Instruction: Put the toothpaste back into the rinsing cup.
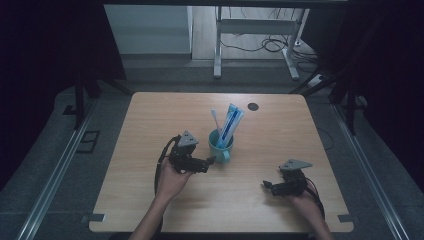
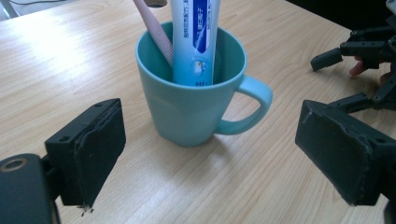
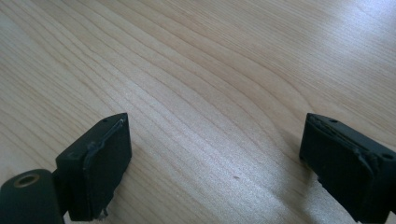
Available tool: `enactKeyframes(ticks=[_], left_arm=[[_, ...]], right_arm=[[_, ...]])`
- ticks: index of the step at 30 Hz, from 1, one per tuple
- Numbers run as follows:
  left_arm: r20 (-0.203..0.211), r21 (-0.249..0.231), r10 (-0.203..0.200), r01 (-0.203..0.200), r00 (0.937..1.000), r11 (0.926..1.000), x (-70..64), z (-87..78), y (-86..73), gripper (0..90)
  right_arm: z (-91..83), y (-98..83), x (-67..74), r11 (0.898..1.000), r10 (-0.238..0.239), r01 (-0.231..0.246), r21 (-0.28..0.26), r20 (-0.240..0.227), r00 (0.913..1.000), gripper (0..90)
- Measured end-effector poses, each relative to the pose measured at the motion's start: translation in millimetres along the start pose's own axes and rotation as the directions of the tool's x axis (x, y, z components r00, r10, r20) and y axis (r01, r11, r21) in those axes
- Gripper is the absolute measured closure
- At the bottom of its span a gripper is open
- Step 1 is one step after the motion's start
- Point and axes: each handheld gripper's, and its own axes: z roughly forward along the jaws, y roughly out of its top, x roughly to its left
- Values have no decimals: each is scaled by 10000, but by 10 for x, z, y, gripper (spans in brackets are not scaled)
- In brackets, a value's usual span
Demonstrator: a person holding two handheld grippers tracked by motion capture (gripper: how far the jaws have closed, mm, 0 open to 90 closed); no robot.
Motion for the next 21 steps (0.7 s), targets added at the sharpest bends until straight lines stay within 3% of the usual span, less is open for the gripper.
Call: enactKeyframes(ticks=[21], left_arm=[[-266,143,218,-214,9994,9997,-21,-233,-214,51]], right_arm=[[1,0,0,10000,-14,14,-2,12,10000,91]])
